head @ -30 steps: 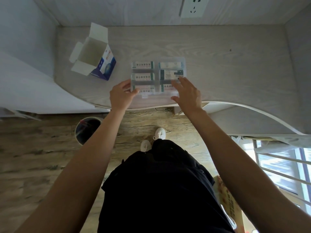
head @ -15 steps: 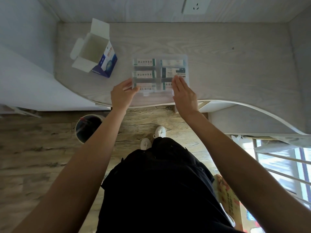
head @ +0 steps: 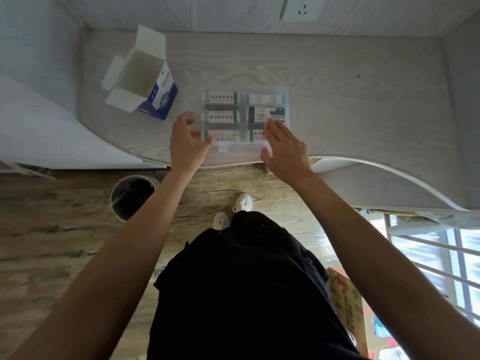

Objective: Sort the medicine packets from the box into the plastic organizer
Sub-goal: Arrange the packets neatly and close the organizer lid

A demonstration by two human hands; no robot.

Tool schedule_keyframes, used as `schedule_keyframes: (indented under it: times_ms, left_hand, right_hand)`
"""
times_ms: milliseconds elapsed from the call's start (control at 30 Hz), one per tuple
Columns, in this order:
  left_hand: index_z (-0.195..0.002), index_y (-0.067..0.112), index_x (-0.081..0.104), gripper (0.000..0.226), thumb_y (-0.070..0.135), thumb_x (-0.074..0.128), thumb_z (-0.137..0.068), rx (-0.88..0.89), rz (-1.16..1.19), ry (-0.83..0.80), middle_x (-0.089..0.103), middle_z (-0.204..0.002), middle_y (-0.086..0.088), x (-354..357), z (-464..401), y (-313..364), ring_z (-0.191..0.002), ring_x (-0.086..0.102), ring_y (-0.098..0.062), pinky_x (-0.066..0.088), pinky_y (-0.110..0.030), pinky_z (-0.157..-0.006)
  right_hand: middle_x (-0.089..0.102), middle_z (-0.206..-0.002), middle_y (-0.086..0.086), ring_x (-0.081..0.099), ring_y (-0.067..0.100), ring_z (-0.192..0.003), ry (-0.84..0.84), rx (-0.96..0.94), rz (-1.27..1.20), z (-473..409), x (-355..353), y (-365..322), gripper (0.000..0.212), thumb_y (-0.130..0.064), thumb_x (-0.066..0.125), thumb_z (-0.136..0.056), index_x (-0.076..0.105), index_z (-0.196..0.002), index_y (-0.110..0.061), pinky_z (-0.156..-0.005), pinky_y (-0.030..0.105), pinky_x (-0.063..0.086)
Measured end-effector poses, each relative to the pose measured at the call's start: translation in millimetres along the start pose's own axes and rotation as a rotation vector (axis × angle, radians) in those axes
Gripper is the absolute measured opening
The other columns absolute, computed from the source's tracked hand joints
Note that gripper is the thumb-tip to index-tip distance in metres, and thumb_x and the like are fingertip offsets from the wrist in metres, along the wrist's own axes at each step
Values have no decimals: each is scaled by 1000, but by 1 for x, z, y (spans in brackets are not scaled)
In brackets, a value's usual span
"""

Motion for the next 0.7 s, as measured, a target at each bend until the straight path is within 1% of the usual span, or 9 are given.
schedule_keyframes:
  times_ms: [33,100,200,300,433,500,567,633,700]
  left_hand:
    - [-126,9,46,53,23,70,-81,104,-99,5,53,-122,-5,0,-1,5,-102,55,-13,45,-19,-85]
    - [-121,10,54,39,16,66,-84,308,-275,-17,57,-123,-5,5,-2,16,-112,53,-19,37,-25,-100]
    - [-109,15,65,23,15,62,-86,525,-424,-108,64,-118,2,18,2,30,-113,56,-16,33,-34,-108]
    - [-112,17,66,29,20,67,-83,612,-534,-176,65,-119,5,20,2,33,-111,59,-14,35,-39,-107]
    - [-117,20,63,43,26,75,-75,611,-630,-271,62,-124,7,16,-5,38,-113,58,-13,30,-36,-106]
    - [-115,19,64,45,26,77,-73,599,-641,-279,63,-122,7,16,-7,41,-112,59,-13,31,-35,-105]
    - [-114,19,65,45,27,77,-72,602,-637,-271,64,-120,7,16,-7,42,-110,60,-14,33,-34,-103]
    - [-113,19,65,44,27,78,-71,621,-634,-258,65,-119,7,16,-7,41,-107,61,-14,34,-34,-102]
    - [-112,18,66,44,27,79,-70,639,-635,-236,66,-116,6,17,-7,39,-103,63,-16,35,-34,-101]
  right_hand:
    - [22,-155,1,18,13,-143,-1,3,5,-1,-1,1,49,-23,38,-100,27,-146,-10,-99,35,46]
    - [23,-154,-6,20,8,-142,-19,22,8,-5,-2,5,46,-17,40,-100,30,-145,-17,-95,32,47]
    - [30,-151,-11,25,5,-139,-39,60,-25,-7,-7,9,45,-22,47,-97,38,-142,-21,-92,32,47]
    - [32,-150,-11,26,6,-139,-50,40,-27,-9,-10,12,46,-26,49,-96,39,-141,-21,-95,34,45]
    - [26,-153,-10,21,6,-141,-98,13,52,-10,-10,12,54,-31,50,-95,32,-145,-20,-97,32,43]
    - [32,-150,-9,28,7,-138,-65,5,96,-9,-9,9,54,-32,53,-93,37,-143,-19,-88,31,49]
    - [48,-140,-11,44,3,-128,-63,6,151,-9,-7,8,53,-40,66,-83,53,-132,-22,-68,22,53]
    - [63,-120,-16,57,-3,-111,-107,-14,144,-7,-10,2,54,-49,79,-65,68,-113,-28,-49,13,46]
    - [66,-114,-18,59,-5,-106,-63,-44,112,-7,-12,0,53,-52,81,-59,71,-106,-30,-44,10,41]
Point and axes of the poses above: each hand's wrist, its own z-axis away from the middle knuckle, its own x-axis out of the palm, y = z × x, the point moved 5 cm from there along -z, towards the middle knuckle
